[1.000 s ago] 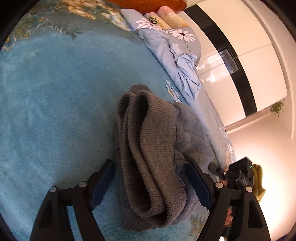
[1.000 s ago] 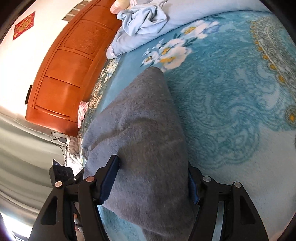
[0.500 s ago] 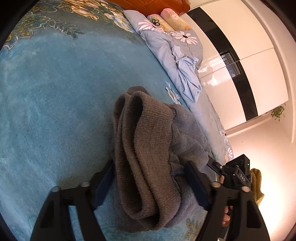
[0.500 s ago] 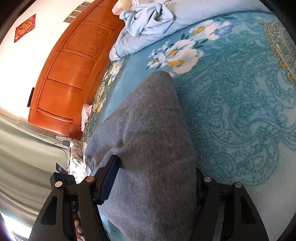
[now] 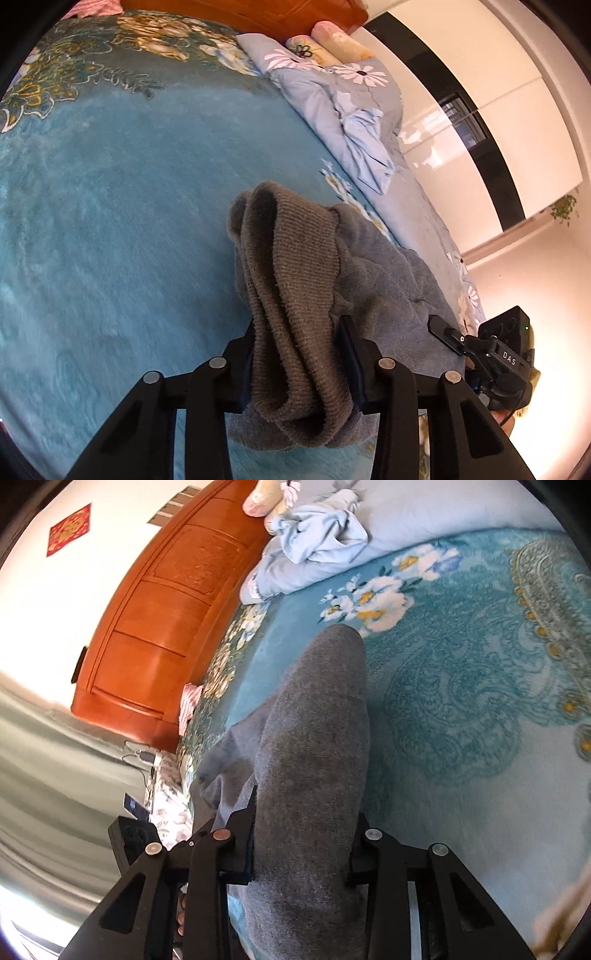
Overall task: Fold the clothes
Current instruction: 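Lift the folded sweatshirt with both tools and carry it to the clothes stack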
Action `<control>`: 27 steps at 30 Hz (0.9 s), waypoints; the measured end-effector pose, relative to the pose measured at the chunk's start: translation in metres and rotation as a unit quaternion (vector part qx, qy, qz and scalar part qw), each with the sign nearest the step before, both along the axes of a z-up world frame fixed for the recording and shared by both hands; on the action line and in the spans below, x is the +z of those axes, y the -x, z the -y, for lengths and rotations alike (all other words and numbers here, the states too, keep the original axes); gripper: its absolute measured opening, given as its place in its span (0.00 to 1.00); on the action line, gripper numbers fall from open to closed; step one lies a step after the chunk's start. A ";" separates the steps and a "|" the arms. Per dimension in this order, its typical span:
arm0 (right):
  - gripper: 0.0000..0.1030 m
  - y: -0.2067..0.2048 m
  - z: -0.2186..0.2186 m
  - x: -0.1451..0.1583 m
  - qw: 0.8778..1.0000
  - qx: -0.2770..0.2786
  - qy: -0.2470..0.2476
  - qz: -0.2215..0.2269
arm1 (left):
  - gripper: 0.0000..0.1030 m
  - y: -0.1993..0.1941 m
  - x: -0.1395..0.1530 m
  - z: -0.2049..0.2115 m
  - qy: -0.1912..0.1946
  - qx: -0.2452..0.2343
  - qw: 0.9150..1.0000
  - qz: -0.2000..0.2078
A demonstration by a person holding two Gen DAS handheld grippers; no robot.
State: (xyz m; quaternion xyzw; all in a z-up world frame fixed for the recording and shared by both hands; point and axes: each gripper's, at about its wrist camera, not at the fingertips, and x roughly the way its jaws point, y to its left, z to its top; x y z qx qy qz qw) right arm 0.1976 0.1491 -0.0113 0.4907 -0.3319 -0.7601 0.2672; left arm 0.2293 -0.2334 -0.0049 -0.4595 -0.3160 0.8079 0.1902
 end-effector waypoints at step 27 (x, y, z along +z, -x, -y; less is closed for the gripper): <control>0.32 -0.155 -0.201 0.209 0.957 -0.123 -0.032 -0.259 | 0.40 -0.017 0.215 -0.253 -0.052 -0.239 0.948 -0.201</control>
